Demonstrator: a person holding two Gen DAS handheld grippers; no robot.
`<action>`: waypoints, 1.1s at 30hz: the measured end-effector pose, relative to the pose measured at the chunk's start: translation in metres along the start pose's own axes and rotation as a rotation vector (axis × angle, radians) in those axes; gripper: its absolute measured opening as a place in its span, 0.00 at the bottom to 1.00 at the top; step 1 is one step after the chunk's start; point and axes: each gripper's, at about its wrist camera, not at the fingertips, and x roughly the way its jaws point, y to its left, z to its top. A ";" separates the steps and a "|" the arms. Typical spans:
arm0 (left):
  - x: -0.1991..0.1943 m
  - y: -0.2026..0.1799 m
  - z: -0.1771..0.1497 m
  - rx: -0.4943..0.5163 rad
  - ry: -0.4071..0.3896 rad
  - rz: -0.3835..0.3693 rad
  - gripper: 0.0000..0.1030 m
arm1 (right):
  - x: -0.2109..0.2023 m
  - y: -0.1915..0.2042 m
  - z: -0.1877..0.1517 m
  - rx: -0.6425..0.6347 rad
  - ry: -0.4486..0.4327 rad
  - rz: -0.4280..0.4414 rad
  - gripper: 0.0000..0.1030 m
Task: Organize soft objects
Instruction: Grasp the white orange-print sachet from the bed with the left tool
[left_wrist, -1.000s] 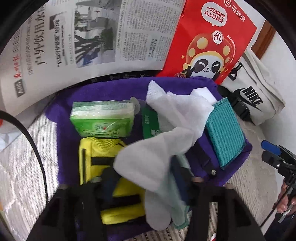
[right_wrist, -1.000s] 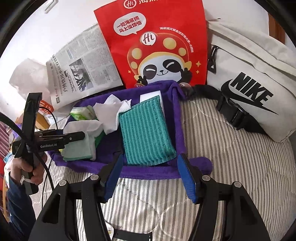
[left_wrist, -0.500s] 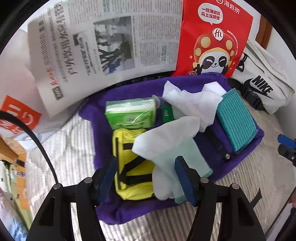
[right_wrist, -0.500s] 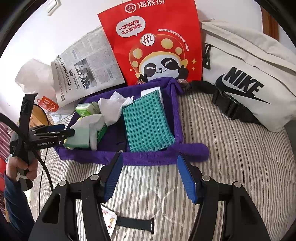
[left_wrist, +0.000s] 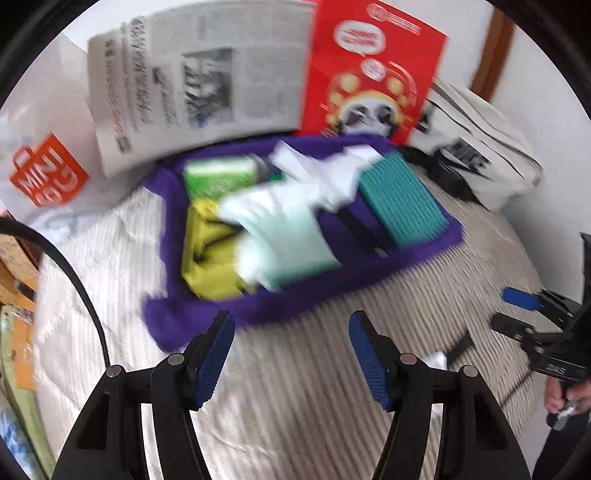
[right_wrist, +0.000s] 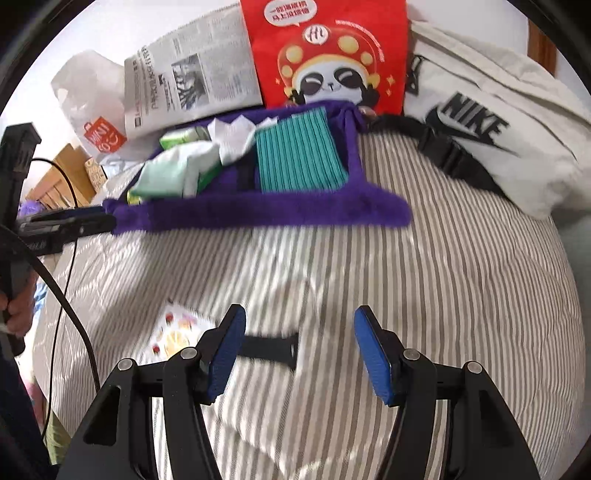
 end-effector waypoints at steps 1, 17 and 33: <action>0.000 -0.007 -0.009 0.004 0.005 -0.024 0.61 | -0.001 -0.003 -0.006 0.014 0.006 0.005 0.59; 0.038 -0.112 -0.070 0.043 0.090 -0.098 0.65 | -0.036 -0.055 -0.044 0.133 -0.044 -0.001 0.59; 0.047 -0.131 -0.077 0.145 0.064 0.006 0.48 | -0.019 -0.074 -0.060 0.203 -0.042 0.050 0.59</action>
